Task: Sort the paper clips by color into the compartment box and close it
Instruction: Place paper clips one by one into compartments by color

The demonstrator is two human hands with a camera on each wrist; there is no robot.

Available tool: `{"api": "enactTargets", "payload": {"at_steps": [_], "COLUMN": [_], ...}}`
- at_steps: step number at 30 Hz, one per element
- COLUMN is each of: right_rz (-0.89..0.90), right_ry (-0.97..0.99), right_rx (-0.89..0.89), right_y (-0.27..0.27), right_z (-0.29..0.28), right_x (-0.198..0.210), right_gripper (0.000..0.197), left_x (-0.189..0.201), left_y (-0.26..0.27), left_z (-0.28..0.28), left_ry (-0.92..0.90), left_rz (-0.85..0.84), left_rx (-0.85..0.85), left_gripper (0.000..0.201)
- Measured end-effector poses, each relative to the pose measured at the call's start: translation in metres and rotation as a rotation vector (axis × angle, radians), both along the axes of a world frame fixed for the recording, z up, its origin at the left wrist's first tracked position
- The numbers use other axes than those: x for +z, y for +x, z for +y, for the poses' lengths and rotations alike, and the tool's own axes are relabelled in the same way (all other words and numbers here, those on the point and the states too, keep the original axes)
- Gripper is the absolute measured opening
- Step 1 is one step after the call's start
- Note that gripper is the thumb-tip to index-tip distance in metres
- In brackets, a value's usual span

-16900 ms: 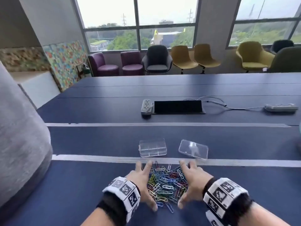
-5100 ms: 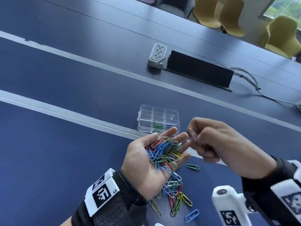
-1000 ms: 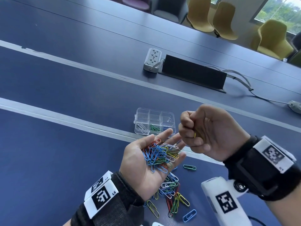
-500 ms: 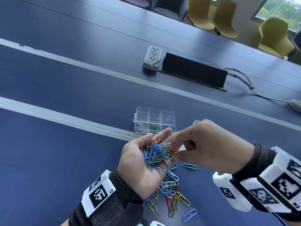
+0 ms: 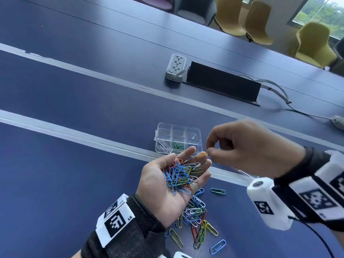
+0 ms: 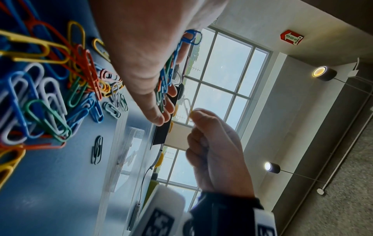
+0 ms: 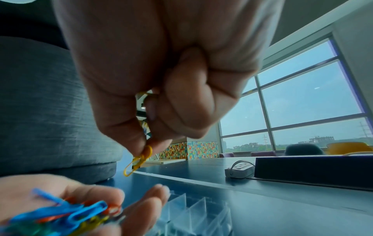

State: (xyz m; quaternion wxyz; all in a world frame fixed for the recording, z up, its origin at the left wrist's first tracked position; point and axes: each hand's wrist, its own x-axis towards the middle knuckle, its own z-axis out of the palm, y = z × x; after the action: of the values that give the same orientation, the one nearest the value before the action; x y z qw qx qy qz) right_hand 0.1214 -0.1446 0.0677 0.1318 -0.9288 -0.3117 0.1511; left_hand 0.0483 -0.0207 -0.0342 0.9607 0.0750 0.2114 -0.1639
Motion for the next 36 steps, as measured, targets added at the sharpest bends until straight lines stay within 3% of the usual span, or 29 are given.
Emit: {"api": "enactTargets", "payload": {"at_steps": [8,17,27,36], "right_rz": [-0.125,-0.077,0.019,-0.052], "right_ry": [-0.174,-0.308,-0.233,-0.08], "right_rx": [-0.172,-0.116,-0.125,-0.071], "right_y": [0.054,0.065,0.065,0.048], "right_z": [0.022,0.045,0.053,0.039], "right_x": [-0.03,-0.035,-0.033,-0.024], "right_gripper": [0.013,0.006,0.02,0.015], "left_x": [0.001,0.002,0.003,0.005], "left_y": [0.001,0.002,0.001,-0.001], "left_z": [0.003,0.004,0.005,0.004], "left_ry": [-0.001,-0.005,-0.019,-0.037], "left_rz": [0.008,0.007,-0.002,-0.03], "left_rx": [0.017,0.026,0.029,0.016], "left_gripper": [0.04,0.04,0.041,0.048]}}
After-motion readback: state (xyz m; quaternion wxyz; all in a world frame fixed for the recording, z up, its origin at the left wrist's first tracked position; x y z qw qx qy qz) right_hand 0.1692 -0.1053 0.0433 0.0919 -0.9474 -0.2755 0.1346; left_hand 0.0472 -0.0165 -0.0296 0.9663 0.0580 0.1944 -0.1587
